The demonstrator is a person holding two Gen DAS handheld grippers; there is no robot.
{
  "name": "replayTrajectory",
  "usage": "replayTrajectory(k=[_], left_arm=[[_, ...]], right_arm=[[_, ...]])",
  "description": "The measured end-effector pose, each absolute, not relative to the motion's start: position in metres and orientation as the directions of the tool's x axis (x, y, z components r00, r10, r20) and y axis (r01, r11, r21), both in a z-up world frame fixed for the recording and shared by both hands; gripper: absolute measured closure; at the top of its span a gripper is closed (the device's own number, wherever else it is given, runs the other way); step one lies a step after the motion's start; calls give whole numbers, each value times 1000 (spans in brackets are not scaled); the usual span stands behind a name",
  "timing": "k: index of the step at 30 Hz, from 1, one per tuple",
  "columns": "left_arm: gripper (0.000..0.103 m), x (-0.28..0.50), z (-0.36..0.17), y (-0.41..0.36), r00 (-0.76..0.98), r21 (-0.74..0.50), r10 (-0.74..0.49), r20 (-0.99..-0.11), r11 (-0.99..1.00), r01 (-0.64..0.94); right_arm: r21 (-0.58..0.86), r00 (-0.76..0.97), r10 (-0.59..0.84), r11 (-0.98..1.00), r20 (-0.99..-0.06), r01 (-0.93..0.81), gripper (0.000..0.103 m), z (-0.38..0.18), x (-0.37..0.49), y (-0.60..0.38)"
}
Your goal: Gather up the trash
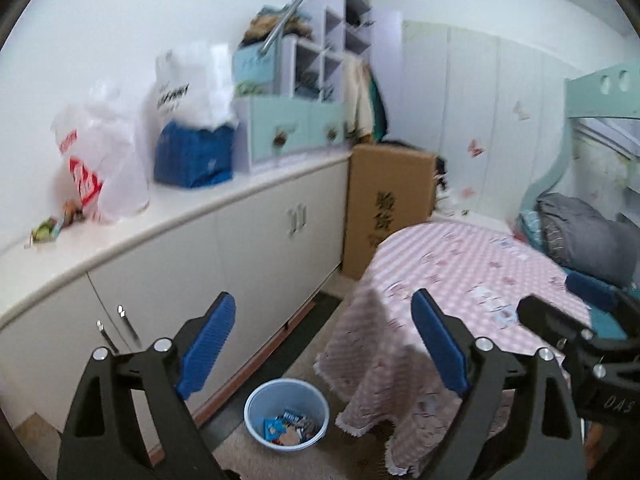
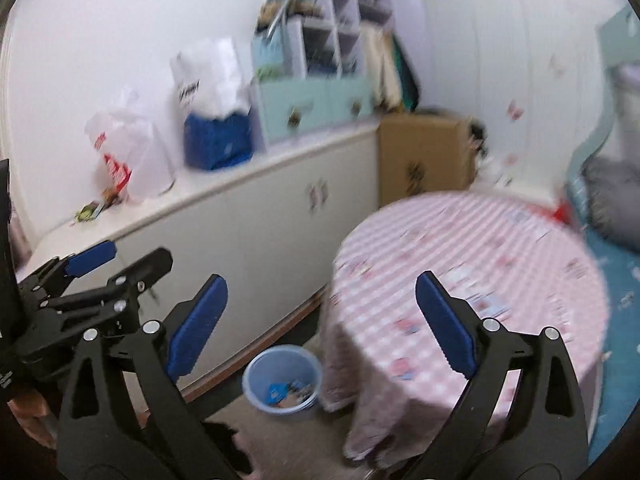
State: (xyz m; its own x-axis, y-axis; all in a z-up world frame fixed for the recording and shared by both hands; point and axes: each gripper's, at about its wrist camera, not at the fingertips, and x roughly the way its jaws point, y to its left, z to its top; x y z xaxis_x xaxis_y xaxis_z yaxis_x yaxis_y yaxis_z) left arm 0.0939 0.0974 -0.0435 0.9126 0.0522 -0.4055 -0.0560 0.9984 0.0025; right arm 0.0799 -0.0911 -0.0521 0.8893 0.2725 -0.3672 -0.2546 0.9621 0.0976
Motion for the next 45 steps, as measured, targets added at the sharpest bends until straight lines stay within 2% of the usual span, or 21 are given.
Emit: replayTrajectory(k=[4,11,19,26,45], left_arm=[[12,59,-21,74,935,-2,50,-352,999,-55],[9,7,13,43,973,26,10,-231,1000,-4],[9,-30,33,34,979,16,-33,-201,999,37],[9,-48,41,30,985,32,-29,-169,999,35],[9,-56,45,28,983,39,-34,-180,998,41]], right_arm=[[28,949,153,988,-276,-151,7,-27,40,-109],[16,977,103,995,-184,-102,6,-2,-18,-135],[0,990,72,997,-124,-72,6,11,-62,-144],[-5,992,69,998,-102,-70,6,16,-79,-144],[-11,990,77,997,-118,-79,6,15,-89,-144]])
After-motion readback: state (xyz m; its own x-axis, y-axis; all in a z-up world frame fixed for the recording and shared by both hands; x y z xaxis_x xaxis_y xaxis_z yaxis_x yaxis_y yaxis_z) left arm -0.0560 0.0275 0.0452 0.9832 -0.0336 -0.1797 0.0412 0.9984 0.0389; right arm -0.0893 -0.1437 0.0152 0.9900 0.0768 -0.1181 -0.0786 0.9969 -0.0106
